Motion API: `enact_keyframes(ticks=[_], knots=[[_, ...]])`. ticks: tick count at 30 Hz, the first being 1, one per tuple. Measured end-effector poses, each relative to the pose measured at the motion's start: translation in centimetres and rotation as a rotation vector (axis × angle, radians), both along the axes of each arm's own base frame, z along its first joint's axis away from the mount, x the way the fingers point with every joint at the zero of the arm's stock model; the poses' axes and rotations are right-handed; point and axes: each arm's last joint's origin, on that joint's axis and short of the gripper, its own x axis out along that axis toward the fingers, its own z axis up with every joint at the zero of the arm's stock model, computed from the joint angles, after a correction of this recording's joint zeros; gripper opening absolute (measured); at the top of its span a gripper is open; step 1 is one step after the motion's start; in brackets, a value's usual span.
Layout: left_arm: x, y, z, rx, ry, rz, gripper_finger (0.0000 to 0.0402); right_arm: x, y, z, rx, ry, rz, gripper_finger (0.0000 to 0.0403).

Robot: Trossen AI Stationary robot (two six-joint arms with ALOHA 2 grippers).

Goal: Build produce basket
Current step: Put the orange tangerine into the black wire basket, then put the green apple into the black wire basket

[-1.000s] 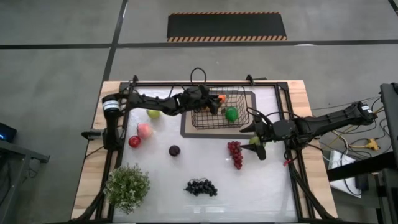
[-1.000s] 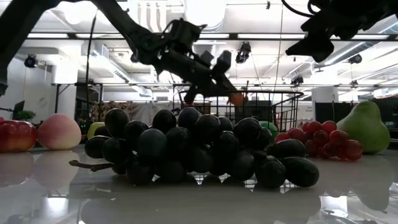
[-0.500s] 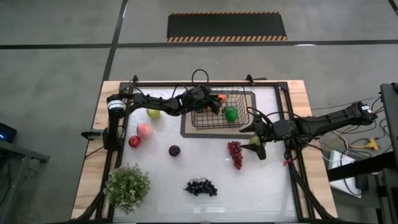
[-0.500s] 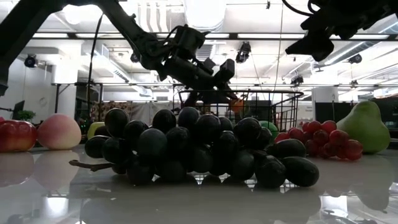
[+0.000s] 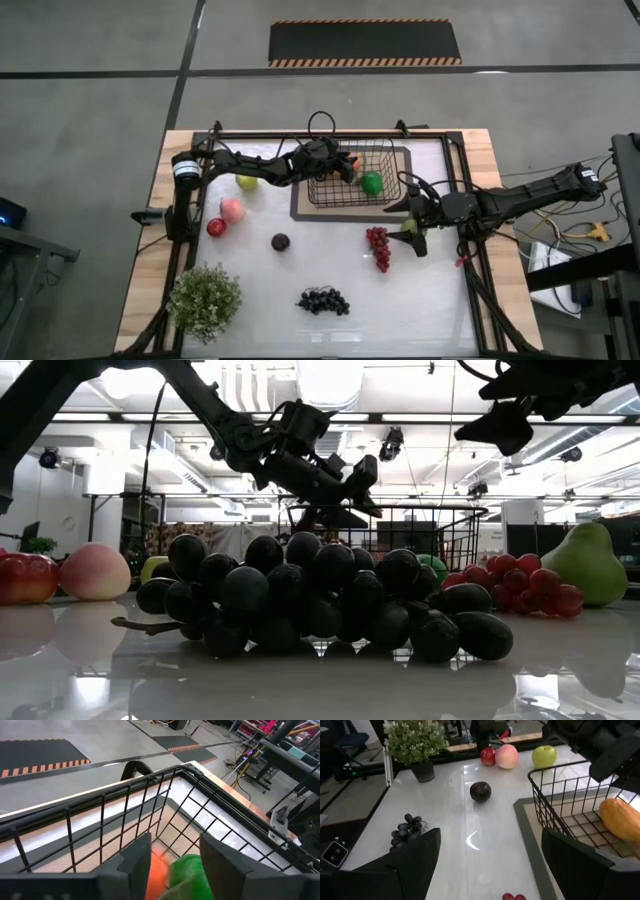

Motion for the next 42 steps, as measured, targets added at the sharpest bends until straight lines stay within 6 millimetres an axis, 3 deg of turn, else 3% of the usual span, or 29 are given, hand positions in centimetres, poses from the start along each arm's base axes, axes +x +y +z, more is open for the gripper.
enact_keyframes(ticks=[5, 11, 21, 25, 32, 38, 42], knots=[[0.0, 0.0, 0.0, 0.000, 0.001, 0.000, 0.0189, 0.0, 0.0, -0.4, 0.001, -0.022, 0.001, 0.0327], [0.0, -0.4, 0.7, 0.024, -0.001, -0.109, 0.0198, 0.0, 0.0, -1.0, 0.024, -0.014, -0.014, 0.0327], [-1.9, -3.6, 6.8, 0.186, -0.056, -0.384, 0.0199, 0.0, 0.0, -1.5, 0.037, -0.028, -0.018, 0.0327], [-3.9, -5.1, 9.4, 0.258, 0.009, -0.427, 0.0199, 0.0, 0.0, -1.5, 0.038, -0.028, -0.019, 0.0327], [-8.6, -6.2, 11.0, 0.219, 0.260, -0.384, 0.0199, 0.0, 0.0, -1.5, 0.037, -0.026, -0.019, 0.0327], [-13.6, -6.0, 10.7, 0.191, 0.680, -0.072, 0.0199, 0.1, 0.0, -1.7, 0.032, -0.014, -0.019, 0.0327], [-16.8, -4.8, 10.1, 0.048, 0.841, 0.096, 0.0199, 0.1, 0.0, -1.8, 0.025, -0.024, -0.015, 0.0327]])
